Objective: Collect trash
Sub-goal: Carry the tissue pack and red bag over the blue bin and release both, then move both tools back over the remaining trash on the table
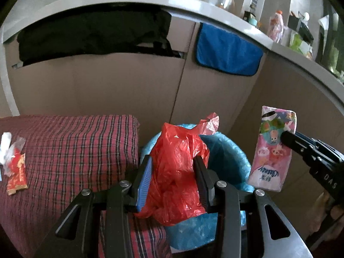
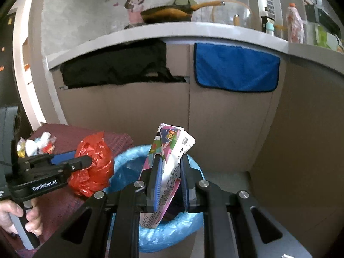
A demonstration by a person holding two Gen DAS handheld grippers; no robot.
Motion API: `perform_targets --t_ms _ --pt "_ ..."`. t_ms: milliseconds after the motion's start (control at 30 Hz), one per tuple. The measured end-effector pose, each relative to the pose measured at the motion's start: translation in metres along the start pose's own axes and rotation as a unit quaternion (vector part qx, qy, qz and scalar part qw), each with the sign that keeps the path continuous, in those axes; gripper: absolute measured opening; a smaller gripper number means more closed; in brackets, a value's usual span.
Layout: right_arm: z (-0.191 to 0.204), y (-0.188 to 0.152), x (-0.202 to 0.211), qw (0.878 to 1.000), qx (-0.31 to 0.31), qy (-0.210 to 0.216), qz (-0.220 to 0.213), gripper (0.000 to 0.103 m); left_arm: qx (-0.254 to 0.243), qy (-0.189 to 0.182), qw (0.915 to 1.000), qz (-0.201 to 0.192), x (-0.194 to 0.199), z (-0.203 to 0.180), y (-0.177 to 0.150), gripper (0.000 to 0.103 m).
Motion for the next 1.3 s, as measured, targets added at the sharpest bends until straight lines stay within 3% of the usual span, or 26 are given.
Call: perform_targets --t_ms 500,667,967,1067,1300 --pt "-0.009 -0.020 -0.055 0.999 -0.010 -0.006 0.048 0.015 -0.006 -0.005 0.9998 0.019 -0.038 0.001 0.005 0.040" --pt "-0.009 -0.023 -0.064 0.998 -0.020 0.012 0.059 0.018 -0.010 -0.007 0.9996 0.024 -0.044 -0.001 0.008 0.050" --pt "-0.009 -0.022 -0.056 0.999 -0.009 -0.005 0.046 0.024 -0.005 0.010 0.9998 0.015 -0.034 0.009 0.009 0.056" --pt "-0.008 -0.022 -0.055 0.999 -0.009 -0.003 0.046 0.024 -0.006 -0.013 0.9994 0.033 -0.034 0.005 0.005 0.058" --pt "-0.001 -0.022 -0.046 0.999 -0.004 0.000 0.043 0.024 0.014 0.001 0.9999 0.001 -0.018 0.015 0.013 0.062"
Point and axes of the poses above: each gripper's, at about its wrist camera, not at the fingertips, and x roughly against the way its jaws point, z to its left, y to its top, the point moved 8 cm from there along -x, roughly the way its jaws point, and after that the axes turned 7 degrees about z, right-handed, at the moved point
